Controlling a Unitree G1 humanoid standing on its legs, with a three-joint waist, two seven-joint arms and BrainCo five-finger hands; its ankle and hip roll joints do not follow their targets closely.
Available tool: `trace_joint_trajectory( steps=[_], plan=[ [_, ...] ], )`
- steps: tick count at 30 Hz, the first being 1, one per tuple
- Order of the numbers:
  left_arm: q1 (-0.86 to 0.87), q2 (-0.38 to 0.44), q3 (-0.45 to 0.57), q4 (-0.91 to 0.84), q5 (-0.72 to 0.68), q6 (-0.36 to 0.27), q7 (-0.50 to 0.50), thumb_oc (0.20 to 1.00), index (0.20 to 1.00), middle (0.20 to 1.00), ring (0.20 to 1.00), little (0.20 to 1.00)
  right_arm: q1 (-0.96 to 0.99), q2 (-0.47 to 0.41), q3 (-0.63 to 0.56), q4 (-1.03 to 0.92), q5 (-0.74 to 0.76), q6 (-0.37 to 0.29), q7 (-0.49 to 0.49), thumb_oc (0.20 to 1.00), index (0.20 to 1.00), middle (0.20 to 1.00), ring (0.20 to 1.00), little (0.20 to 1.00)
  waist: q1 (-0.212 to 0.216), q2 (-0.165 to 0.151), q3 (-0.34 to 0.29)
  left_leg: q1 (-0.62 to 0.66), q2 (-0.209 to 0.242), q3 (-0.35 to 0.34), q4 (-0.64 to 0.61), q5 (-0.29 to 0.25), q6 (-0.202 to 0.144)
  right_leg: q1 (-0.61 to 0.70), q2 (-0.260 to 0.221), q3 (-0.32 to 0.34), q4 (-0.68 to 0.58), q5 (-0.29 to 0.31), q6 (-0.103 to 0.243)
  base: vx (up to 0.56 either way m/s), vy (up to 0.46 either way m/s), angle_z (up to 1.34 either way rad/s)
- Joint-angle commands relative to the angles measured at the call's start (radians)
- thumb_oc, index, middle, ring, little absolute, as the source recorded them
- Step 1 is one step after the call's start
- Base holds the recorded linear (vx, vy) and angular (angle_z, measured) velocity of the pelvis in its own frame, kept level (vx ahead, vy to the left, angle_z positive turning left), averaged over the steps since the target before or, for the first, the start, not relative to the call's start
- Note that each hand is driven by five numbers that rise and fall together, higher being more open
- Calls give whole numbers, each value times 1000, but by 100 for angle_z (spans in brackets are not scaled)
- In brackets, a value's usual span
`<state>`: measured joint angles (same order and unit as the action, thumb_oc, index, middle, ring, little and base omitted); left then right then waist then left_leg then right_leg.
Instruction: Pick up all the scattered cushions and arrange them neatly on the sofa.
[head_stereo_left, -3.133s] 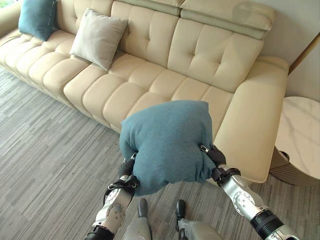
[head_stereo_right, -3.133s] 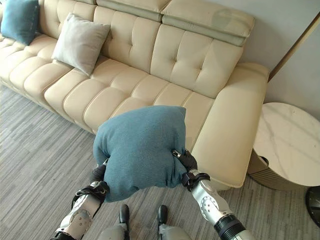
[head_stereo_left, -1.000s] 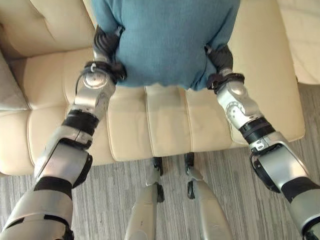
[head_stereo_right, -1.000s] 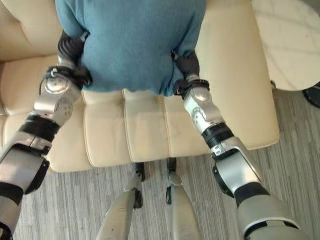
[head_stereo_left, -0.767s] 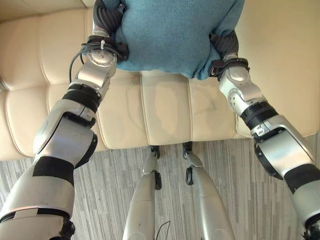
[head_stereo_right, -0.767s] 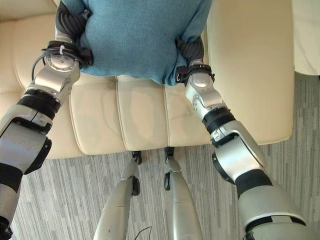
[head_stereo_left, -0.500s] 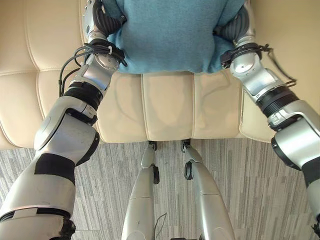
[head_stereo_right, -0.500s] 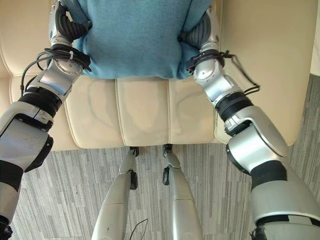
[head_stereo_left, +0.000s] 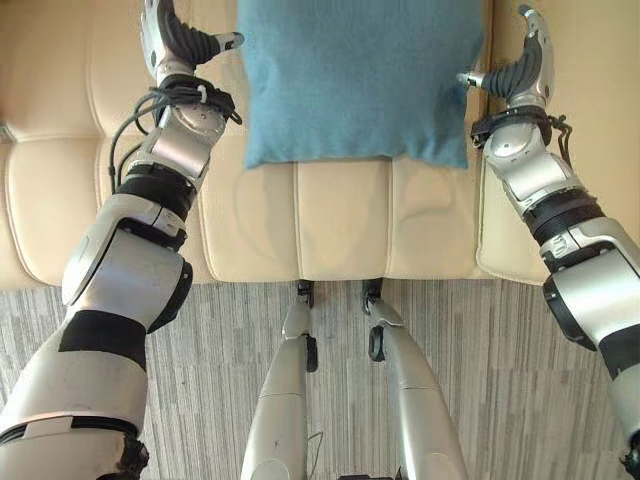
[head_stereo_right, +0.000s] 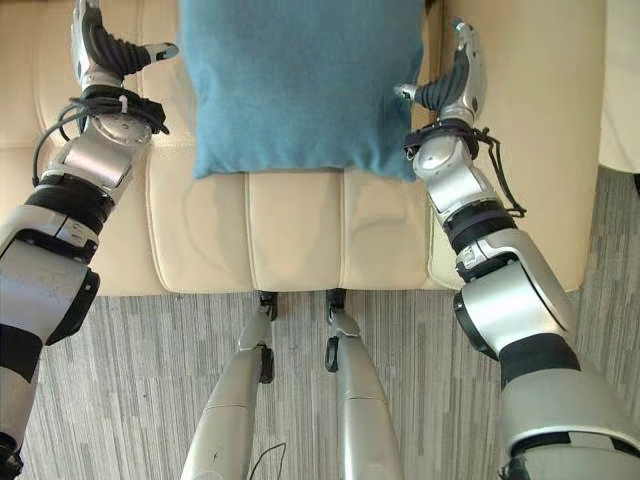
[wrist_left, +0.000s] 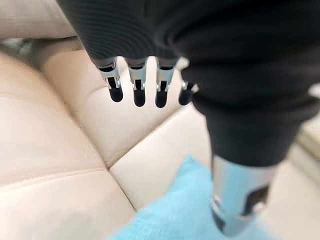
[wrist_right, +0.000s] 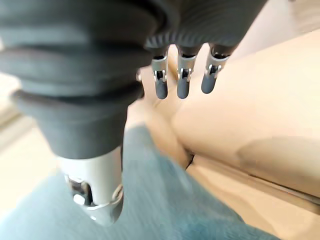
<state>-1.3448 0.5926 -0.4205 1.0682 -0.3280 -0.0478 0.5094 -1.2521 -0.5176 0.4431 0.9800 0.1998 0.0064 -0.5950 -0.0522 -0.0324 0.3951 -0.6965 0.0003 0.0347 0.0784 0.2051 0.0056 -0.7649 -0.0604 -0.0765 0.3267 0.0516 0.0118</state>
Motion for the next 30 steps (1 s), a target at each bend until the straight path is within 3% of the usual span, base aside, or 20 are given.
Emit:
trace_joint_trajectory(
  steps=[1, 2, 5, 6, 8, 13, 17, 22, 23, 25, 27, 29, 30],
  plan=[
    [12, 26, 52, -16, -275, -113, -96, 1000, 1000, 1000, 1000, 1000, 13, 20, -59, -8, 109, -56, 2, 1000, 1000, 1000, 1000, 1000, 7, -34, -40, 52, 6, 8, 73, -196, -42, 148, -60, 13, -201, -15, 107, -35, 136, -10],
    [157, 49, 140, -87, -320, -125, -117, 1000, 1000, 1000, 1000, 1000, 148, 34, -166, -74, 178, -97, 12, 1000, 1000, 1000, 1000, 1000, 4, -27, -54, 92, 7, 12, 65, -202, -41, 189, -61, 12, -207, -17, 105, 90, 122, -11],
    [529, 63, 285, -245, -278, -110, -151, 1000, 1000, 1000, 1000, 1000, 487, 66, -301, -206, 233, -128, 84, 1000, 1000, 1000, 1000, 1000, 7, -21, -111, 229, 10, 24, 15, -208, -42, 321, -66, 4, -250, -15, 106, 147, 90, -16],
    [600, 58, 310, -266, -263, -101, -158, 1000, 1000, 1000, 1000, 1000, 551, 75, -311, -227, 239, -125, 106, 1000, 1000, 1000, 1000, 1000, 6, -22, -126, 263, 10, 28, -2, -207, -42, 352, -68, 3, -262, -14, 109, 243, 105, -4],
    [948, -18, 398, -323, -158, -61, -227, 1000, 1000, 1000, 1000, 1000, 835, 135, -340, -306, 209, -89, 241, 1000, 1000, 1000, 1000, 1000, -1, -24, -201, 416, 19, 43, -73, -200, -41, 491, -73, -6, -313, -4, 126, 274, 150, -9],
    [1264, -85, 452, -424, -7, -27, -305, 1000, 1000, 1000, 1000, 1000, 1058, 112, -371, -400, 126, -41, 397, 1000, 1000, 1000, 1000, 1000, -7, -19, -289, 586, 14, 64, -141, -203, -30, 628, -76, 0, -357, 3, 142, 131, 128, -15],
    [1382, -185, 442, -446, 56, 9, -330, 1000, 1000, 1000, 1000, 1000, 1169, 153, -387, -442, 79, -26, 435, 1000, 1000, 1000, 1000, 1000, -6, -26, -325, 666, 3, 81, -166, -222, -15, 697, -77, 10, -375, 0, 154, 28, 129, -24],
    [1428, -194, 422, -497, 148, 32, -340, 1000, 1000, 1000, 1000, 1000, 1240, 175, -396, -472, 58, -23, 448, 1000, 1000, 1000, 1000, 1000, -13, -41, -297, 671, -9, 95, -166, -230, 0, 681, -84, 21, -354, 12, 167, -116, 97, -14],
    [1423, -177, 423, -519, 166, 29, -340, 1000, 1000, 1000, 1000, 1000, 1240, 180, -392, -476, 52, -23, 445, 1000, 1000, 1000, 1000, 1000, -17, -44, -274, 658, -4, 107, -166, -220, 0, 646, -85, 23, -336, 47, 178, -331, -16, -39],
    [1421, -159, 424, -554, 185, 23, -341, 1000, 1000, 1000, 1000, 1000, 1234, 188, -385, -469, 51, -26, 442, 1000, 1000, 1000, 1000, 1000, -16, -36, -257, 634, 11, 120, -166, -205, 3, 618, -76, 19, -297, 31, 175, -285, -5, -41],
    [1406, -148, 418, -580, 189, 25, -345, 1000, 1000, 1000, 1000, 1000, 1234, 193, -378, -466, 51, -32, 439, 1000, 1000, 1000, 1000, 1000, -9, -18, -246, 610, 24, 133, -166, -185, 4, 640, -52, 19, -199, -63, 145, -205, 32, -21],
    [1399, -152, 414, -571, 190, 27, -348, 1000, 1000, 1000, 1000, 1000, 1236, 195, -373, -465, 49, -34, 439, 1000, 1000, 1000, 1000, 1000, 2, -12, -250, 599, 27, 143, -166, -175, 4, 658, -39, 23, -140, -113, 132, -122, -3, -14],
    [1398, -152, 414, -571, 190, 27, -348, 1000, 1000, 1000, 1000, 1000, 1235, 195, -373, -465, 49, -34, 439, 1000, 1000, 1000, 1000, 1000, 3, -11, -253, 595, 29, 144, -166, -172, 3, 654, -37, 25, -142, -109, 131, -104, -30, -28]
  ],
)
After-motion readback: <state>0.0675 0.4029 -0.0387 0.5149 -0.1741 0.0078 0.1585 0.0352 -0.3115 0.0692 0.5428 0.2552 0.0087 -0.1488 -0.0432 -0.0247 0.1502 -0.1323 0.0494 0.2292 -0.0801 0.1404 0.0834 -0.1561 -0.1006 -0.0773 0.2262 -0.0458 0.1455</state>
